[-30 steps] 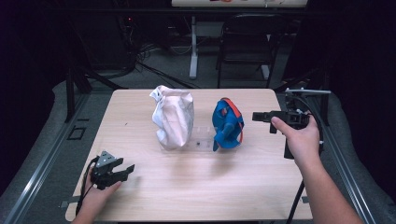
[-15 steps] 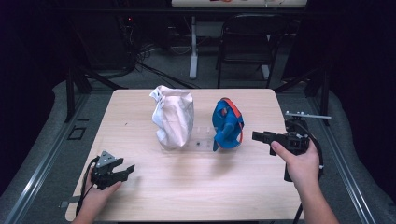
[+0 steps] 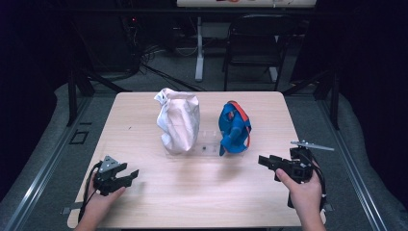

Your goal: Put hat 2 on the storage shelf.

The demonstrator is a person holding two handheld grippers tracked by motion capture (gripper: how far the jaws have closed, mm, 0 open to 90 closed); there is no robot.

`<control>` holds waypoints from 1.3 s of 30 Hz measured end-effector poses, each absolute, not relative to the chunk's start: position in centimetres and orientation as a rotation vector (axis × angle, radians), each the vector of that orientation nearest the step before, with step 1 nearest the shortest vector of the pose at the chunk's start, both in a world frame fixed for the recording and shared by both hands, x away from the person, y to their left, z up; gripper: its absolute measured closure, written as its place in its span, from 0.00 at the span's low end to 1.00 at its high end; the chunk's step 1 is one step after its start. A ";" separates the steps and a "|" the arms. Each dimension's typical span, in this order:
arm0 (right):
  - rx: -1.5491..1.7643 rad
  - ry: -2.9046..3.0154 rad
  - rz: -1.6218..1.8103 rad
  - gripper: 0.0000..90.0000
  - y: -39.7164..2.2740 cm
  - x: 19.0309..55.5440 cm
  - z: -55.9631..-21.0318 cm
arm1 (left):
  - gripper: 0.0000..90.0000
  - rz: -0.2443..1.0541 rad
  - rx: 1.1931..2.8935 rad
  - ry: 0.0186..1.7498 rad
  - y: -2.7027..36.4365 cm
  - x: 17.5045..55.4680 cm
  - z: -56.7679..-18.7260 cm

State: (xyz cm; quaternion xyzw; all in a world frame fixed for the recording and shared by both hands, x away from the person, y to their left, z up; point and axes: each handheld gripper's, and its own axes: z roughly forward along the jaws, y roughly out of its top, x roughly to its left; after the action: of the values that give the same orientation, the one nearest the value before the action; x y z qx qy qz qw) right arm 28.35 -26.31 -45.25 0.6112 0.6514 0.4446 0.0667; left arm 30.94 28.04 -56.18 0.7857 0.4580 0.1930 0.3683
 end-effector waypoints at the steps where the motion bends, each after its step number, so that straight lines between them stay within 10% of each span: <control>1: 1.836 1.970 1.332 0.52 -26.2 28.2 -45.6 | 0.47 0.498 2.025 1.172 28.1 31.0 -56.2; 39: 1.676 1.949 1.211 0.50 -23.1 26.8 -55.2 | 0.47 0.481 2.051 1.136 27.5 31.1 -56.7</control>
State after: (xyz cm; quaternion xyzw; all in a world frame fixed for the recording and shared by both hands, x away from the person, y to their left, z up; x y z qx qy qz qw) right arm 26.84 -23.09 -55.19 0.5833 0.6782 0.4213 0.1493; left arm 31.10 27.48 -56.68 0.7977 0.4418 0.1871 0.3654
